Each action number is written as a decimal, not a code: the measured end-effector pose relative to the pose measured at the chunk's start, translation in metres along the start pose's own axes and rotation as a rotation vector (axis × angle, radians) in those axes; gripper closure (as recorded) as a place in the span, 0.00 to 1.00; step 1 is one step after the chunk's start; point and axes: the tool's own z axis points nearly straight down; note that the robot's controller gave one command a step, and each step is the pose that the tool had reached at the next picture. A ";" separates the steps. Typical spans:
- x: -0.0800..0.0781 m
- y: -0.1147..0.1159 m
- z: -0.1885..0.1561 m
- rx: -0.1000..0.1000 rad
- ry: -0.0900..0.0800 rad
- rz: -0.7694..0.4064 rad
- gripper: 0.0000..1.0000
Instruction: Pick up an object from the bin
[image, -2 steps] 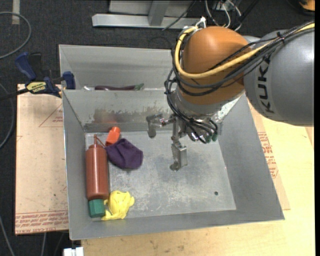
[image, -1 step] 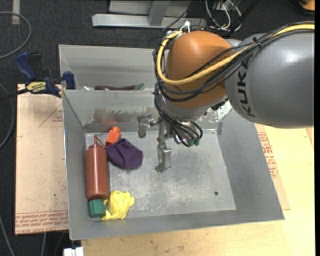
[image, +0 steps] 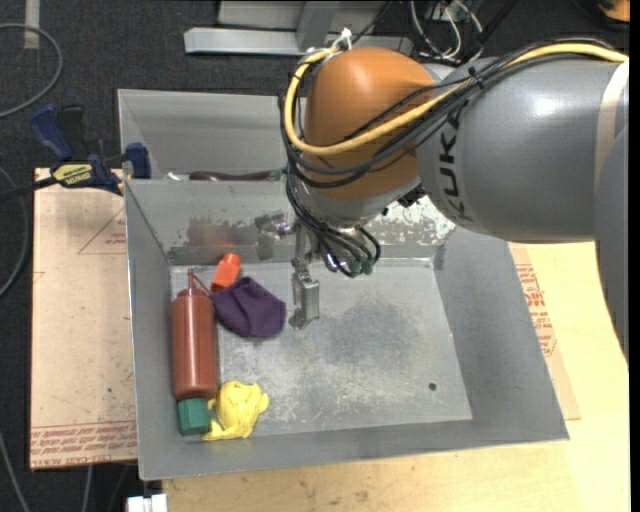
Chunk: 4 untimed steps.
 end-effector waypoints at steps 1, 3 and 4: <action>-0.005 0.001 0.024 0.001 0.002 -0.185 0.00; -0.007 0.005 0.077 0.000 0.002 0.185 0.00; -0.030 0.008 0.110 -0.001 -0.008 -0.027 0.00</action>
Offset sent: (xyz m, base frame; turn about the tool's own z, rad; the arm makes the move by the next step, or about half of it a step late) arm 0.0015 0.0190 -0.0894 0.1984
